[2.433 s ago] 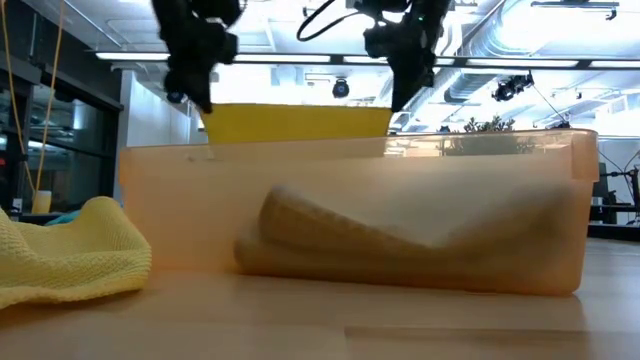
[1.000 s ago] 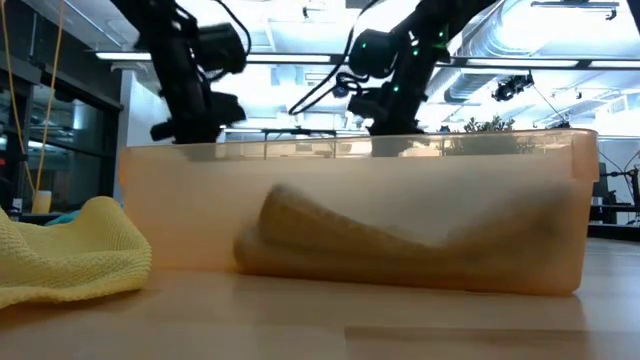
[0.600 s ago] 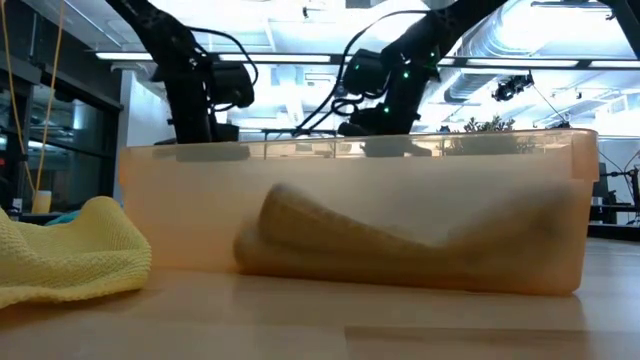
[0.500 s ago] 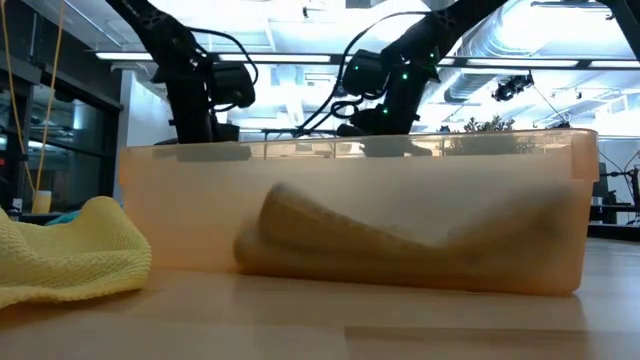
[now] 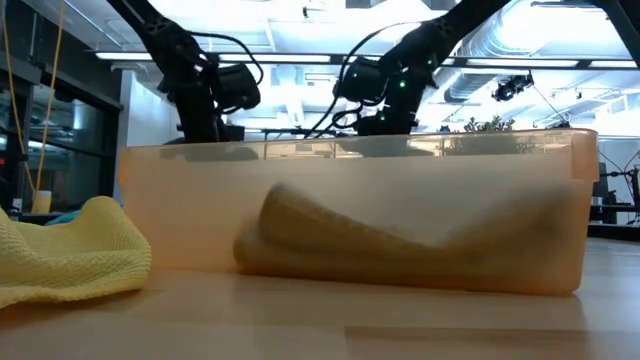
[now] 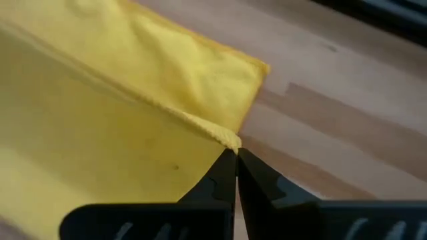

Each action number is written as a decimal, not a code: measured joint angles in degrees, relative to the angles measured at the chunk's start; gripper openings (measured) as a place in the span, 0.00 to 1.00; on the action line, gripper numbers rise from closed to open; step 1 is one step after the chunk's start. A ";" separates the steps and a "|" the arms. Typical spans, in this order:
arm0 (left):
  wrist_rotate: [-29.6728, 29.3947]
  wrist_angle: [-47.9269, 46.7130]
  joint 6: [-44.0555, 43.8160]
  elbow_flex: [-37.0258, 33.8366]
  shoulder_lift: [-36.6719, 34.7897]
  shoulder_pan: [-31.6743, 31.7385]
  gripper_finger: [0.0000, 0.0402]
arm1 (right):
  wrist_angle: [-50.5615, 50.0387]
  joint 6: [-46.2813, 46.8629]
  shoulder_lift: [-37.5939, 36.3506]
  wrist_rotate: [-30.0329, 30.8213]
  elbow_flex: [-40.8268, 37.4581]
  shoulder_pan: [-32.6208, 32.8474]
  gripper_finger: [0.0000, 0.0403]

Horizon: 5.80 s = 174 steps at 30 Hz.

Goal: Fold microfiber towels
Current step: Fold the top yellow towel

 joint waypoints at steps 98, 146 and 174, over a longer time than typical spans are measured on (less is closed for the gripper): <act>43.83 25.49 18.39 -22.46 -20.14 0.10 0.03 | -8.55 -40.14 -1.10 -31.70 -0.04 2.09 0.27; 27.44 5.09 46.09 -16.65 -6.55 -8.00 0.33 | -2.38 -61.10 1.74 -22.68 -0.02 7.10 0.45; 24.50 3.83 45.76 -16.64 -6.51 -10.94 0.04 | -6.01 -52.32 8.50 -15.91 0.18 9.71 0.03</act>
